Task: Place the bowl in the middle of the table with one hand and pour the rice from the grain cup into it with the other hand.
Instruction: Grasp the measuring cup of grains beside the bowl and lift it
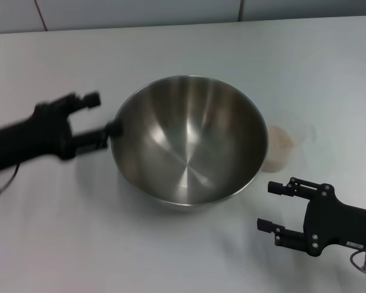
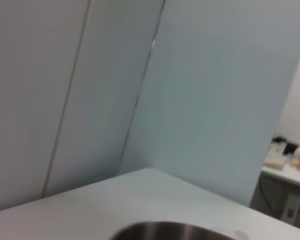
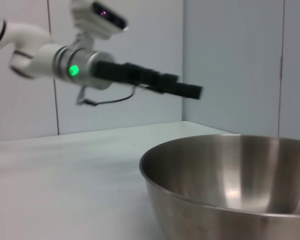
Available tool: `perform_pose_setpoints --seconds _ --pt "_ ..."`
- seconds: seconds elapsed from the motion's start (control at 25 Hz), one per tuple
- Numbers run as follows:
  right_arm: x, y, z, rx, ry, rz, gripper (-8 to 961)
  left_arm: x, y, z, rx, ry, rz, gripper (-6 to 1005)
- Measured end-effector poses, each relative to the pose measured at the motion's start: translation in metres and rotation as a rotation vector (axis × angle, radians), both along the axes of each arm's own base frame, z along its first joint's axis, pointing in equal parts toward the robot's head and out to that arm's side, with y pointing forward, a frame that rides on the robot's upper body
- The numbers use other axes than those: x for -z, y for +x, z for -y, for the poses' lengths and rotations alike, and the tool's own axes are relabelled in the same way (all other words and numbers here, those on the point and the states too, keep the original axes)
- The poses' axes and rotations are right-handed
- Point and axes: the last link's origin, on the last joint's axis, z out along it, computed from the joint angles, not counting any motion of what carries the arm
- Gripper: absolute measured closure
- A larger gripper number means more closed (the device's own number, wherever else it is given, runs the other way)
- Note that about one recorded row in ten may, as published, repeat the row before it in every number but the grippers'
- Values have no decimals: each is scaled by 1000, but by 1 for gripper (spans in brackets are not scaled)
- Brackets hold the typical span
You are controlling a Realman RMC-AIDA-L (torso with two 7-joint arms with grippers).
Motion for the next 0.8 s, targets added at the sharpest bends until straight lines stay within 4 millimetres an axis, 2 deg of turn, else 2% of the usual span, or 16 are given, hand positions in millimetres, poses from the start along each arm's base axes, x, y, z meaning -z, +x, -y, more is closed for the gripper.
perform_pose_setpoints --seconds 0.04,0.08,0.12,0.16,0.32,0.52,0.8 --pt "0 0 0 1 0 0 267 2 -6 9 5 7 15 132" --pt "0 0 0 2 0 1 267 2 -6 9 5 7 15 132" --pt "0 0 0 2 1 2 267 8 -19 31 28 31 40 133" --pt "0 1 0 3 1 3 267 11 -27 43 49 60 47 133" --pt "0 1 0 5 0 2 267 18 -38 69 66 119 72 133" --pt "0 2 1 12 8 -2 267 24 -43 87 84 135 66 133" --pt "-1 2 2 16 14 -5 267 30 -51 98 136 224 -18 133"
